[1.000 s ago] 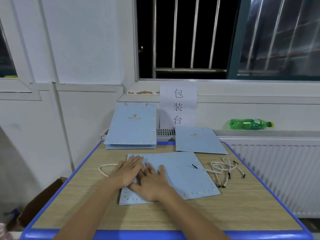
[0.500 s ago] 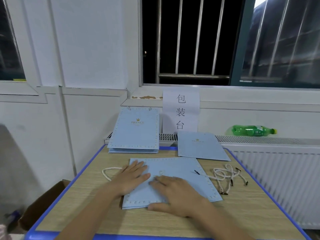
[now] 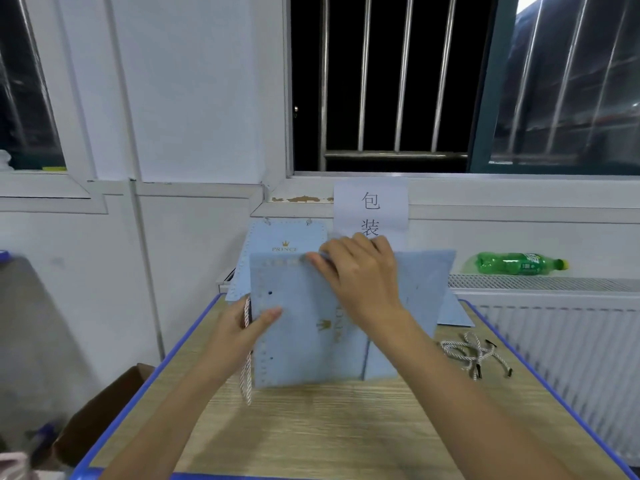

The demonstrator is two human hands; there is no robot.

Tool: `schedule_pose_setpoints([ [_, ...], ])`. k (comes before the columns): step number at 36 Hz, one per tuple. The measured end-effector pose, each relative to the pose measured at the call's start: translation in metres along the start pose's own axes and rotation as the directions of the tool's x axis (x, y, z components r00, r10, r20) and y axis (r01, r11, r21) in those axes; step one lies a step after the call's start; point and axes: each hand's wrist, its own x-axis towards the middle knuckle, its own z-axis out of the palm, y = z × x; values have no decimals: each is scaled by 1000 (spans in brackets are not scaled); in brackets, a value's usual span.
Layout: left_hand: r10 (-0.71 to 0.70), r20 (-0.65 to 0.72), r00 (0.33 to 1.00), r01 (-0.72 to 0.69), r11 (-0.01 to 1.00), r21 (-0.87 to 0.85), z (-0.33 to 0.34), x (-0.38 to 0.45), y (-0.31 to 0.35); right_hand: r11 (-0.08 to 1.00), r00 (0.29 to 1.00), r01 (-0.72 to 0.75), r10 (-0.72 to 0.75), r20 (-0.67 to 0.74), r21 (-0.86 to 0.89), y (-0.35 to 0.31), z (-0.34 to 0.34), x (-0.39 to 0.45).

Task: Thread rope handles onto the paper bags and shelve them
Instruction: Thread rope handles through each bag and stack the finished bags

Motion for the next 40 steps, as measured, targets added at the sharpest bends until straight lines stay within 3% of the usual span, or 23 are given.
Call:
schedule_pose_setpoints([
  [3, -65, -55, 996, 57, 989, -139, 3, -2, 6, 1000, 995, -3, 0, 100, 27, 0, 10, 7],
  [7, -230, -36, 972, 219, 957, -191, 5, -10, 4, 994, 913, -65, 22, 408, 91, 0, 21, -15],
  [8, -272, -40, 962, 261, 948, -181, 5, -11, 1, 990, 847, -95, 25, 530, 105, 0, 21, -25],
  [11, -377, -37, 926, 367, 917, -157, 9, -15, -8, 974, 531, -211, 45, 846, 81, -1, 19, -63],
  [16, -568, 25, 823, 568, 823, 21, 14, -14, -25, 899, 189, -427, -13, 982, 95, -6, 2, -113],
  [18, -640, 61, 766, 637, 768, 65, 7, -6, -29, 879, 129, -469, -27, 991, 85, -4, -1, -118],
  [22, -751, 137, 646, 721, 660, 212, -13, 6, -32, 904, 125, -412, -66, 990, 112, 4, 2, -121],
  [24, -761, 81, 643, 697, 626, 349, -25, 11, -32, 908, 139, -395, -91, 986, 139, 7, 3, -122],
  [28, -670, -130, 731, 662, 649, 374, -46, 26, -36, 895, 185, -410, -105, 977, 174, 11, 5, -124],
  [31, -641, -226, 733, 673, 638, 374, -49, 34, -46, 901, 228, -390, -104, 968, 189, 10, 6, -122],
  [33, -560, -282, 779, 604, 551, 576, -42, 34, -53, 922, 272, -335, -103, 957, 194, 7, 7, -122],
  [35, -398, -268, 878, 425, 389, 817, -29, 31, -55, 944, 341, -254, -118, 933, 212, 5, 9, -123],
  [36, -315, -221, 923, 335, 372, 866, -20, 29, -56, 955, 384, -199, -130, 914, 219, 4, 9, -125],
  [38, -232, -104, 967, 205, 468, 860, -1, 26, -56, 977, 510, -124, -90, 856, 176, 3, 10, -128],
  [40, -277, 10, 961, 143, 527, 837, 15, 23, -63, 987, 582, -126, -8, 813, 100, 3, 6, -125],
])
